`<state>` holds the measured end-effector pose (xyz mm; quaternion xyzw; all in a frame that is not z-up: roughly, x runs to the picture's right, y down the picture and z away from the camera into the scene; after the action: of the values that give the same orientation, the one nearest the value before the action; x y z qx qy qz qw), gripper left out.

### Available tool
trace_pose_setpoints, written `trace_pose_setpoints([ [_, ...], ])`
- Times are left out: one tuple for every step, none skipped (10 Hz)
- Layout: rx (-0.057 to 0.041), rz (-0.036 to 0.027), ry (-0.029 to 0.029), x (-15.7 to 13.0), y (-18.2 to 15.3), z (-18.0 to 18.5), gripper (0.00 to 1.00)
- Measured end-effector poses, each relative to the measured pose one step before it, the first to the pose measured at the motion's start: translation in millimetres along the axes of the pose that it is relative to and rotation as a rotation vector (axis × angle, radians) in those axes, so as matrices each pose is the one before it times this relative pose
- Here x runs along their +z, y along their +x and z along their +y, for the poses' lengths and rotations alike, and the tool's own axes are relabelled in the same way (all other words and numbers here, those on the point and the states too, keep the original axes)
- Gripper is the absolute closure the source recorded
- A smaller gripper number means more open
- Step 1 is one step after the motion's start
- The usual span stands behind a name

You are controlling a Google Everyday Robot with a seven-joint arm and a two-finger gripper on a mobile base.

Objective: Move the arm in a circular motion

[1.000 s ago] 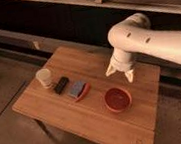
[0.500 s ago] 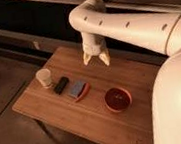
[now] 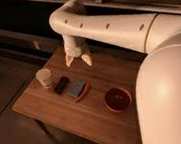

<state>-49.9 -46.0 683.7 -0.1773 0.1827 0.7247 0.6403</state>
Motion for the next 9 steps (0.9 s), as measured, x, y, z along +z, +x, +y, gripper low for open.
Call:
trace_pose_setpoints([
  [0.00886,0.00629,-0.00796,3.66,11.00,-1.64,0.35],
  [0.02100,0.01562,-0.01437,6.31,16.29,-4.90,0.35],
  [0.02662,0.01572,-0.01705,7.41,19.42,-6.84,0.35],
  [0.01581,0.00974,-0.00484,4.80,12.25,-5.13,0.35],
  [0.02542,0.01097,0.01411,5.84,15.64,-14.57,0.35],
  [0.03378,0.00558,0.02609,4.59,11.28,-21.87,0.35],
  [0.03884,0.01151,0.01772,3.57,8.14,-20.51,0.35],
  [0.04484,0.01711,0.01744,3.46,5.90,-22.65,0.35],
  [0.05865,0.01699,0.01935,1.36,-2.69,-27.94,0.35],
])
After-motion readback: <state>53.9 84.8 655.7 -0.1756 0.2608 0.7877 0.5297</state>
